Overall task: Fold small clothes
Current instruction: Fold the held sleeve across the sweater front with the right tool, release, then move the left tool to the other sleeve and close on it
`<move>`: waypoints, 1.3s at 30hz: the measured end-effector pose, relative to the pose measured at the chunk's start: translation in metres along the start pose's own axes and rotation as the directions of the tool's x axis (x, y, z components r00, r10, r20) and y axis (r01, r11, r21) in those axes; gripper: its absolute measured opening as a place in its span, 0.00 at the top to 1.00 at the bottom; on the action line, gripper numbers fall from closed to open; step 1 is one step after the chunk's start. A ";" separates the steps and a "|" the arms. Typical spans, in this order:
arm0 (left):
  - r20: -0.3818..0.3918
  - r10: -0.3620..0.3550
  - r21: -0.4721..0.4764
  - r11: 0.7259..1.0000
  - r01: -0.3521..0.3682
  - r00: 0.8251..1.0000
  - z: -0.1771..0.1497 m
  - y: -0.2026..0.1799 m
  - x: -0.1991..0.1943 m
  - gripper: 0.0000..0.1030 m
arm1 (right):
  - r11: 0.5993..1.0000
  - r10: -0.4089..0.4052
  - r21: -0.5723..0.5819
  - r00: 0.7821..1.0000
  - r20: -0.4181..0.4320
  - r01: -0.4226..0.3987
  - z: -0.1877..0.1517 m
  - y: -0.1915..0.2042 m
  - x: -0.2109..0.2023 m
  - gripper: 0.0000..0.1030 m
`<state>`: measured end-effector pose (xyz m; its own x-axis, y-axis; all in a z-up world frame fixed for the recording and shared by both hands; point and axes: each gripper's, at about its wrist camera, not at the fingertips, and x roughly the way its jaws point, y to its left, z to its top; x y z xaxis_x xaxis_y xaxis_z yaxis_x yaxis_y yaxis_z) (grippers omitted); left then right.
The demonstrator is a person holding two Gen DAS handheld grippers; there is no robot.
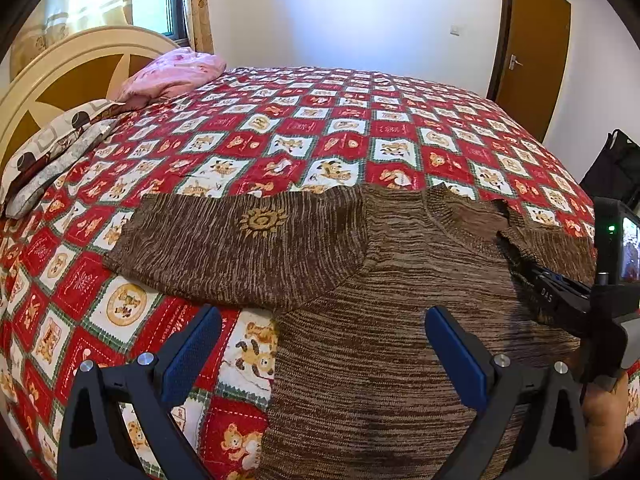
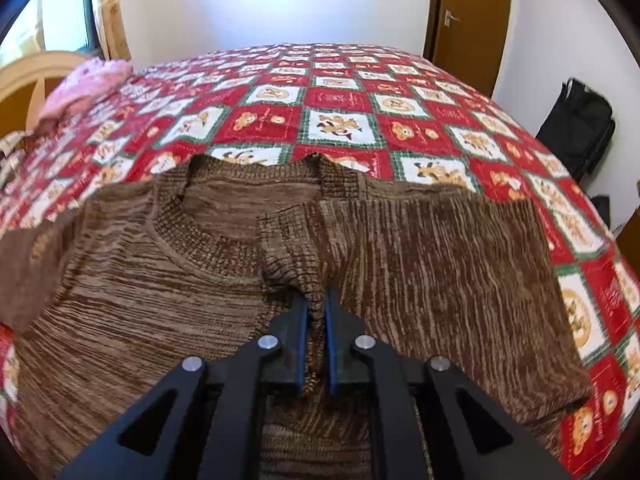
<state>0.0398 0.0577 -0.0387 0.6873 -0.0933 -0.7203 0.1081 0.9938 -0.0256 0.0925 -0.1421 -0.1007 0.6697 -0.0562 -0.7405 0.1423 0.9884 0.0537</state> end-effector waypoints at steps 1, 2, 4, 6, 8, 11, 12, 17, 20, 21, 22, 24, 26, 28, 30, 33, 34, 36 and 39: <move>-0.001 0.000 0.001 1.000 0.000 1.000 0.000 -0.001 0.000 0.01 | 1.000 0.010 0.005 1.000 0.009 -0.010 0.000 0.000 -0.003 0.90; -0.003 -0.003 0.002 1.000 0.003 1.000 0.000 -0.002 0.001 0.01 | 1.000 0.015 0.005 1.000 0.017 -0.015 0.001 0.003 -0.006 0.90; -0.006 -0.005 0.003 1.000 0.005 1.000 0.000 -0.004 0.001 0.01 | 0.999 0.035 -0.010 0.999 0.025 -0.035 0.003 0.011 -0.012 0.90; -0.009 -0.004 0.007 1.000 0.004 1.000 0.000 -0.005 0.001 0.01 | 0.998 0.047 -0.030 0.999 0.002 -0.047 0.003 0.020 -0.007 0.89; -0.006 -0.001 0.014 1.000 0.001 1.000 0.000 -0.005 0.000 0.01 | 0.997 0.053 -0.046 0.998 -0.032 -0.054 0.000 0.024 0.005 0.83; 0.012 0.016 0.015 1.000 -0.016 1.000 0.002 0.002 -0.003 0.01 | 0.995 0.064 -0.080 0.997 -0.030 -0.066 -0.001 0.027 0.007 0.74; 0.022 0.027 0.002 1.000 -0.027 0.999 0.003 0.009 -0.004 0.01 | 0.994 0.093 -0.060 0.995 -0.034 -0.095 0.000 0.023 0.003 0.68; 0.020 0.116 -0.139 0.984 -0.112 0.993 0.008 0.072 0.005 0.01 | 0.981 0.182 0.053 0.979 0.089 -0.187 -0.001 0.002 -0.033 0.67; -0.008 0.141 -0.316 0.939 -0.137 0.990 0.008 0.131 0.011 0.01 | 0.984 0.161 0.060 0.978 0.135 -0.170 -0.008 0.004 -0.043 0.47; -0.016 0.149 -0.365 0.920 -0.144 0.989 0.006 0.147 0.013 0.01 | 0.986 0.146 0.051 0.976 0.164 -0.156 -0.012 0.006 -0.047 0.36; -0.023 0.160 -0.416 0.896 -0.155 0.987 0.005 0.165 0.014 0.01 | 0.988 0.139 0.039 0.973 0.186 -0.148 -0.014 0.008 -0.049 0.34; -0.031 0.200 -0.489 0.852 -0.190 0.979 0.006 0.195 0.019 0.01 | 0.991 0.127 0.005 0.970 0.206 -0.131 -0.019 0.016 -0.050 0.34; -0.036 0.275 -0.501 0.827 -0.256 0.961 0.011 0.214 0.027 0.01 | 0.993 0.122 -0.025 0.971 0.204 -0.119 -0.022 0.022 -0.046 0.34; -0.056 0.292 -0.481 0.830 -0.282 0.955 0.017 0.223 0.041 0.01 | 0.993 0.118 -0.037 0.975 0.188 -0.113 -0.025 0.026 -0.040 0.34; -0.071 0.276 -0.479 0.834 -0.275 0.959 0.022 0.230 0.058 0.01 | 0.992 0.124 -0.039 0.976 0.181 -0.119 -0.026 0.027 -0.039 0.34; -0.106 0.228 -0.490 0.835 -0.251 0.968 0.026 0.238 0.081 0.02 | 0.992 0.123 -0.041 0.976 0.178 -0.118 -0.027 0.026 -0.038 0.34; -0.123 0.207 -0.505 0.829 -0.241 0.970 0.025 0.239 0.088 0.02 | 0.993 0.120 -0.042 0.978 0.172 -0.115 -0.028 0.026 -0.037 0.34; -0.140 0.175 -0.527 0.820 -0.223 0.975 0.024 0.240 0.095 0.02 | 0.993 0.117 -0.043 0.980 0.163 -0.112 -0.028 0.027 -0.035 0.34; -0.150 0.200 -0.515 0.820 -0.249 0.968 0.025 0.235 0.100 0.08 | 0.994 0.110 -0.042 0.983 0.147 -0.105 -0.029 0.027 -0.032 0.34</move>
<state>0.1517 0.2809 -0.0999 0.5792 0.1170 -0.8068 -0.4526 0.8693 -0.1988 0.0536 -0.1092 -0.0950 0.7809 0.0333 -0.6238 0.0403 0.9938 0.1034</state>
